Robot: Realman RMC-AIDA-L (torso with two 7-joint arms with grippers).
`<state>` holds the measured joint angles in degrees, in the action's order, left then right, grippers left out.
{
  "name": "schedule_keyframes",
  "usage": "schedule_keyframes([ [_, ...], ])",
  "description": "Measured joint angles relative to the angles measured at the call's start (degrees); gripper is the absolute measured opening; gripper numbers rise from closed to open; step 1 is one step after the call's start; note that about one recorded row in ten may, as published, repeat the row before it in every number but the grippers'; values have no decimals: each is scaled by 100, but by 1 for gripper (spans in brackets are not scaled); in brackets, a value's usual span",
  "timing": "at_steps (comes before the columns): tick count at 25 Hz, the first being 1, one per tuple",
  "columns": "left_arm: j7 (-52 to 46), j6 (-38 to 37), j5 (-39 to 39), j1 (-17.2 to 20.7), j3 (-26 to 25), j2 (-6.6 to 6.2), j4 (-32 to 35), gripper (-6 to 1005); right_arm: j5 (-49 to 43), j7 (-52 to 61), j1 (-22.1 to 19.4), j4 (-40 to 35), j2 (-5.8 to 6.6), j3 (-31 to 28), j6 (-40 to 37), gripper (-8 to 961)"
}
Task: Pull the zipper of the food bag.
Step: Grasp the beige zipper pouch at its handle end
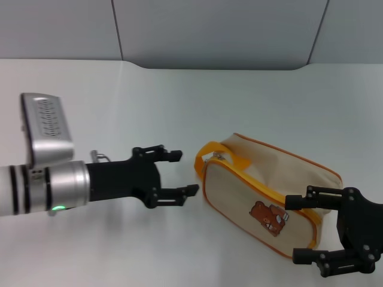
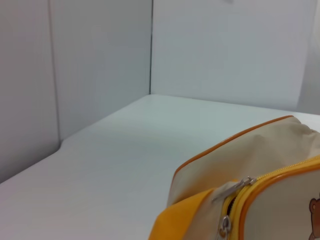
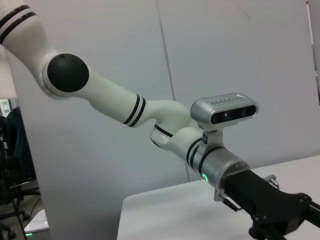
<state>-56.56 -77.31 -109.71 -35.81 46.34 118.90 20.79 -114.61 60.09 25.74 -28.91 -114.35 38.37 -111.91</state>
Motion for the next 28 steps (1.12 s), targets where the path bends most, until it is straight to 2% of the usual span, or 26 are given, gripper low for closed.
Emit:
schedule_keyframes([
  [13, 676, 542, 69, -671, 5, 36, -937, 671, 29, -6, -55, 0, 2, -13, 21, 819],
  [20, 728, 628, 61, -806, 4, 37, -1112, 649, 40, -8, -61, 0, 3, -14, 20, 819],
  [23, 768, 604, 70, -819, -15, 37, -1128, 390, 44, -10, -61, 0, 3, -14, 20, 819],
  [28, 924, 556, 72, -827, -13, 36, -1170, 289, 45, -12, -61, -6, 3, -45, 20, 818],
])
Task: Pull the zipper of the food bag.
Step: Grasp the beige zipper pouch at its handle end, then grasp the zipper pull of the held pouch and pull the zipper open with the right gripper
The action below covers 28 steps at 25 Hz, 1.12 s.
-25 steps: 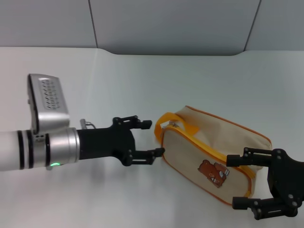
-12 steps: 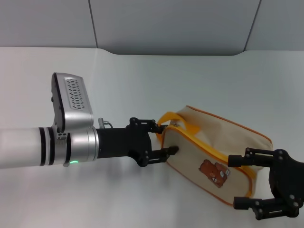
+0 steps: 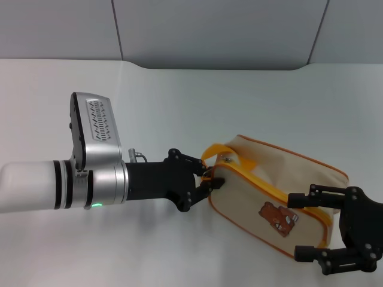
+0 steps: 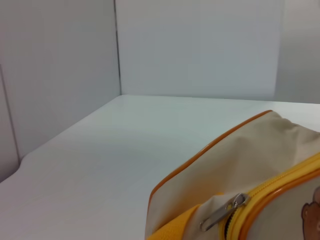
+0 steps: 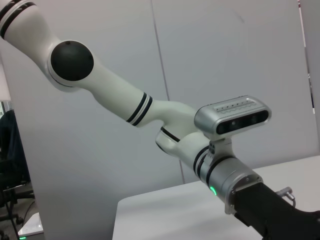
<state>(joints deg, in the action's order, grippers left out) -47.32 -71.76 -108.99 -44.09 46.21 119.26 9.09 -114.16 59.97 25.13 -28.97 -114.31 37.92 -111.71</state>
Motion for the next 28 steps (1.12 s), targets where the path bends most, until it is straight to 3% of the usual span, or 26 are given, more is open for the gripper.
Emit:
schedule_keyframes([
  [9, 210, -273, 1, 57, -19, -1, -31, 150, 23, -77, 0, 10, 8, -286, -55, 818],
  [14, 60, -866, 1, 432, -38, -84, 375, 107, 230, -446, 80, 117, -173, -903, -6, 818],
  [15, -106, -1181, 1, 697, -53, -167, 727, 99, 338, -641, 177, 151, -267, -1012, 142, 818],
  [16, -169, -1324, 0, 800, -65, -213, 854, 95, 338, -641, 177, 151, -267, -1012, 142, 818],
  [17, -169, -1324, 0, 800, -65, -213, 854, 91, 380, -738, 241, 156, -318, -1033, 253, 818],
  [21, -326, -1899, 0, 1068, -195, -495, 1188, 76, 420, -1442, 613, 227, -504, -1033, 833, 818],
  [25, -475, -2392, -43, 1126, -208, -707, 1492, 69, 424, -2046, 888, 501, -517, -1039, 1110, 819],
  [28, -615, -2669, -110, 1132, -189, -737, 1836, 66, 609, -2802, 1109, 828, -525, -1038, 1345, 819],
])
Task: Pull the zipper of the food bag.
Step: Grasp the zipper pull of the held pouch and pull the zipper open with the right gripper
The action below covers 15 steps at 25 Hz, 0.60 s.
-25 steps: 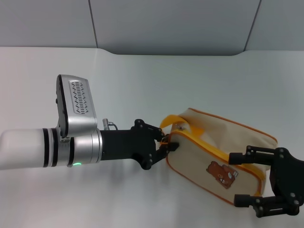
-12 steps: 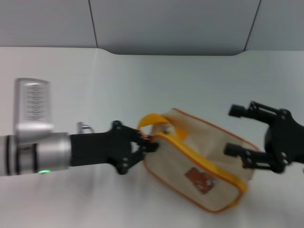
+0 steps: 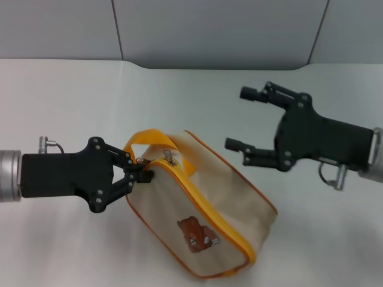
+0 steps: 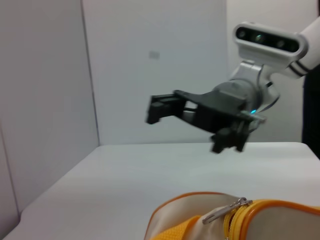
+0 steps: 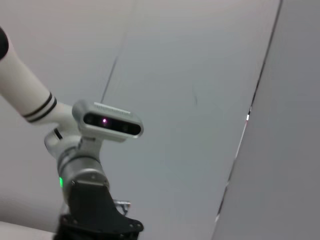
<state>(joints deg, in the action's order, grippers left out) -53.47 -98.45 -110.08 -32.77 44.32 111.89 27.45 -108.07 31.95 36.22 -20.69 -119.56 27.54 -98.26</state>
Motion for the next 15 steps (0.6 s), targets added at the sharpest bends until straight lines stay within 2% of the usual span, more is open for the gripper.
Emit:
schedule_keyframes([
  [5, -163, -230, -6, -75, -30, 25, 349, 64, 150, -1168, 222, 451, -16, 32, 130, 819],
  [15, -350, -271, -8, -229, -28, 76, 571, 62, 160, -1647, 322, 507, -24, 587, 238, 818],
])
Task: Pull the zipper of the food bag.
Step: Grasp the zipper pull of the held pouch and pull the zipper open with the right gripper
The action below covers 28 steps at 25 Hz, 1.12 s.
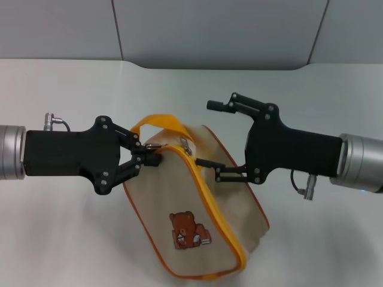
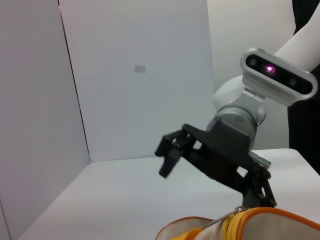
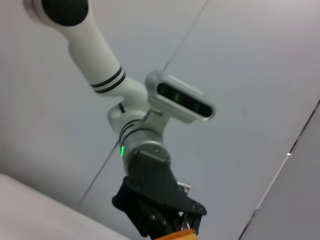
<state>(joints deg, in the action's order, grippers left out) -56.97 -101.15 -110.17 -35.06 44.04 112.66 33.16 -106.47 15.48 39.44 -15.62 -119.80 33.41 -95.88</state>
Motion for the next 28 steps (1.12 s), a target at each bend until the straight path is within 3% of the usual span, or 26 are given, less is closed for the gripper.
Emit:
schedule_keyframes([
  [18, -21, -26, -5, -9, 39, 11, 103, 60, 9, -375, 234, 334, -9, 410, 346, 472],
  [28, 21, -45, -4, 46, 0, 10, 103, 57, 9, -380, 175, 369, -9, 413, 368, 85],
])
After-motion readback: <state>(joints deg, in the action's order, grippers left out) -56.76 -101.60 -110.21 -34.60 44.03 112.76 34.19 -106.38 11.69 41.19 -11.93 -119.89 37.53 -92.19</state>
